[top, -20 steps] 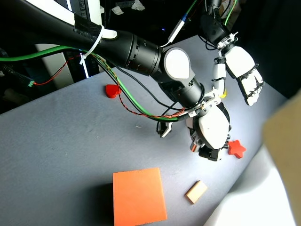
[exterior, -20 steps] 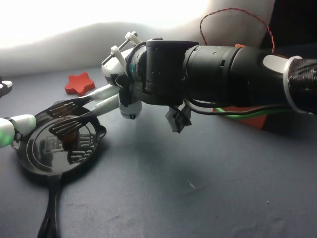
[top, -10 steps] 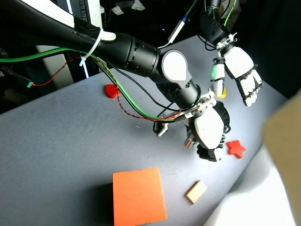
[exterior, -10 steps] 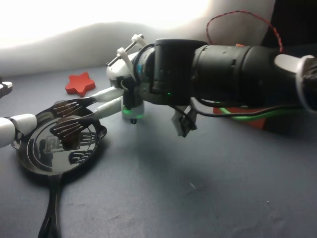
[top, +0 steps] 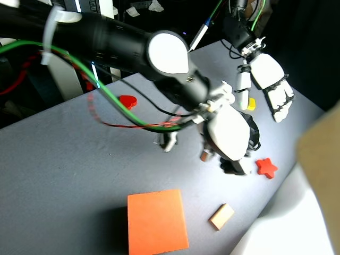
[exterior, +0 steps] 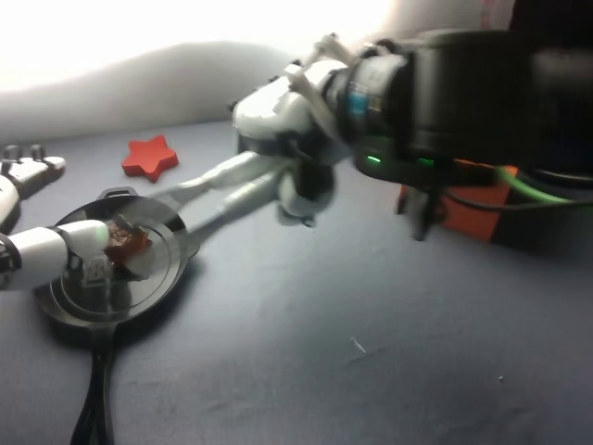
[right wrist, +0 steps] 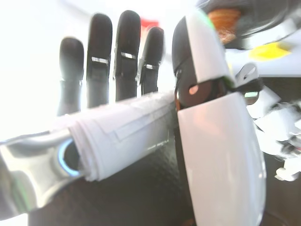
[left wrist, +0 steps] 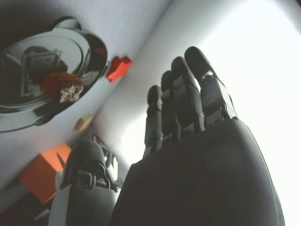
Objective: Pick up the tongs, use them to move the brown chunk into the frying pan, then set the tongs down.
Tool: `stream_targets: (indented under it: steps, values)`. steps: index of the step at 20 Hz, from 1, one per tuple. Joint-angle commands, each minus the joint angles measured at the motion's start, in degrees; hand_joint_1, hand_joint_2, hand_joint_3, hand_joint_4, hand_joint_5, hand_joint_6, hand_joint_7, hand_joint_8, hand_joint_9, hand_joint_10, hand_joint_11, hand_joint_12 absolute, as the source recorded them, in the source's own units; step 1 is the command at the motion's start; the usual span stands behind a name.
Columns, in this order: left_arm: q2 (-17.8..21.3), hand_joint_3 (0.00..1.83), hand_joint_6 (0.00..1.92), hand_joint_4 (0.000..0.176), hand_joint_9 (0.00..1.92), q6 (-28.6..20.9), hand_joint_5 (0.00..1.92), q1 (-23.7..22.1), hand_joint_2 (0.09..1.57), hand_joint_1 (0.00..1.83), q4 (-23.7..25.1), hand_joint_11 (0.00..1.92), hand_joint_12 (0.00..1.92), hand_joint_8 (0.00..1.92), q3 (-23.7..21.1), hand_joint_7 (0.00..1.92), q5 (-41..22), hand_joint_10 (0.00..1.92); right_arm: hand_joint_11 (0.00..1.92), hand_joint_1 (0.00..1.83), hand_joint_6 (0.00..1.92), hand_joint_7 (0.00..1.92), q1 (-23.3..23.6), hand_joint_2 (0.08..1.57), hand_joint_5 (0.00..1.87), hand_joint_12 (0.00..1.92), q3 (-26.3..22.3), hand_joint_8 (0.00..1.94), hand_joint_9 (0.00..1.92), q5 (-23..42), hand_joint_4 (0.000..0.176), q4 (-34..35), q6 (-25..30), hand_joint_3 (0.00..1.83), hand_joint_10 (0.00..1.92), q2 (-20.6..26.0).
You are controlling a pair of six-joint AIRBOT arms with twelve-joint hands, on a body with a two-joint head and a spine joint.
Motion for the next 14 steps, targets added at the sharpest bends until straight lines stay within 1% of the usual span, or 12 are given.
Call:
stream_targets:
  steps: [1,2,3,5,6,7,8,9,10,11,12,14]
  values:
    - [0.4,0.00,0.00,0.032,0.26,0.1,0.17,-0.8,1.25,0.00,1.6,0.00,0.87,0.00,-0.1,0.21,-6.2,0.00,0.24,1.09,1.35,0.92,-0.3,1.24,0.72,1.66,-1.6,0.26,0.63,3.3,0.000,-2.8,-1.0,0.00,0.85,1.4]
    - [0.4,0.00,0.00,0.034,0.27,0.1,0.16,-0.9,1.25,0.00,1.9,0.00,0.87,0.01,-0.6,0.22,-6.2,0.01,0.27,1.09,1.33,0.94,-1.0,1.23,0.74,1.65,-3.6,0.27,0.65,3.8,0.000,-5.4,-1.0,0.00,0.85,3.0]
    - [0.4,0.00,0.00,0.036,0.26,0.0,0.15,-1.1,1.25,0.00,2.4,0.00,0.84,0.00,-1.3,0.21,-6.2,0.00,0.28,1.10,1.32,0.95,-2.6,1.23,0.75,1.65,-6.7,0.27,0.66,4.9,0.000,-12.3,-1.0,0.00,0.86,5.6]
    - [0.4,0.00,0.01,0.022,0.29,0.0,0.19,-1.4,1.26,0.00,3.2,0.00,0.91,0.01,-2.2,0.25,-6.2,0.01,0.29,1.09,1.33,0.95,-4.9,1.24,0.74,1.65,-9.6,0.28,0.66,6.2,0.000,-20.2,-0.5,0.00,0.87,8.1]
    - [0.4,0.00,0.01,0.020,0.30,0.0,0.21,-1.6,1.26,0.00,3.6,0.00,0.93,0.01,-2.9,0.26,-6.2,0.01,0.27,1.09,1.35,0.93,-6.5,1.24,0.73,1.66,-10.9,0.29,0.65,7.3,0.000,-27.3,2.9,0.00,0.87,9.5]
    - [0.4,0.00,0.01,0.027,0.28,0.0,0.17,-1.8,1.27,0.00,3.8,0.00,0.88,0.00,-3.3,0.24,-6.1,0.00,0.26,1.08,1.36,0.93,-7.5,1.25,0.72,1.67,-11.3,0.29,0.64,7.5,0.000,-34.5,7.7,0.00,0.88,10.0]
    - [0.3,0.00,0.00,0.031,0.26,0.0,0.15,-2.1,1.26,0.00,4.2,0.00,0.84,0.00,-3.8,0.22,-5.9,0.00,0.24,1.08,1.37,0.92,-9.0,1.25,0.71,1.68,-11.4,0.29,0.62,7.0,0.000,-44.0,15.3,0.00,0.88,10.4]
    - [0.2,0.00,0.00,0.030,0.26,0.0,0.16,-2.6,1.26,0.00,4.5,0.00,0.84,0.00,-4.6,0.21,-5.7,0.00,0.25,1.08,1.37,0.92,-10.7,1.25,0.72,1.68,-11.2,0.30,0.63,5.9,0.000,-51.4,20.5,0.00,0.89,10.4]
    - [0.1,0.00,0.01,0.029,0.27,0.1,0.17,-2.8,1.27,0.00,4.6,0.00,0.85,0.00,-5.1,0.23,-5.6,0.00,0.24,1.08,0.95,0.91,-11.4,1.21,0.60,1.66,-11.1,0.29,0.62,5.9,0.000,-54.3,22.8,0.00,0.86,10.4]
    - [0.0,0.00,0.01,0.027,0.27,0.1,0.17,-3.1,1.27,0.00,4.8,0.00,0.87,0.00,-5.8,0.23,-5.6,0.00,0.24,1.09,0.76,0.90,-12.1,1.19,0.62,1.65,-11.0,0.28,0.62,6.3,0.000,-56.4,25.1,0.00,0.85,10.4]
    - [0.0,0.00,0.00,0.027,0.27,0.1,0.17,-3.3,1.27,0.00,5.0,0.00,0.86,0.00,-6.4,0.23,-5.5,0.00,0.22,1.08,0.68,0.89,-12.6,1.19,0.62,1.65,-11.0,0.28,0.61,7.0,0.000,-56.5,25.3,0.00,0.84,10.3]
    - [0.0,0.00,0.00,0.024,0.28,0.1,0.17,-3.6,1.27,0.00,5.2,0.00,0.87,0.00,-7.5,0.24,-5.4,0.01,0.23,1.06,0.64,0.90,-13.6,1.17,0.64,1.64,-11.0,0.28,0.63,6.9,0.000,-56.4,26.1,0.00,0.83,9.9]
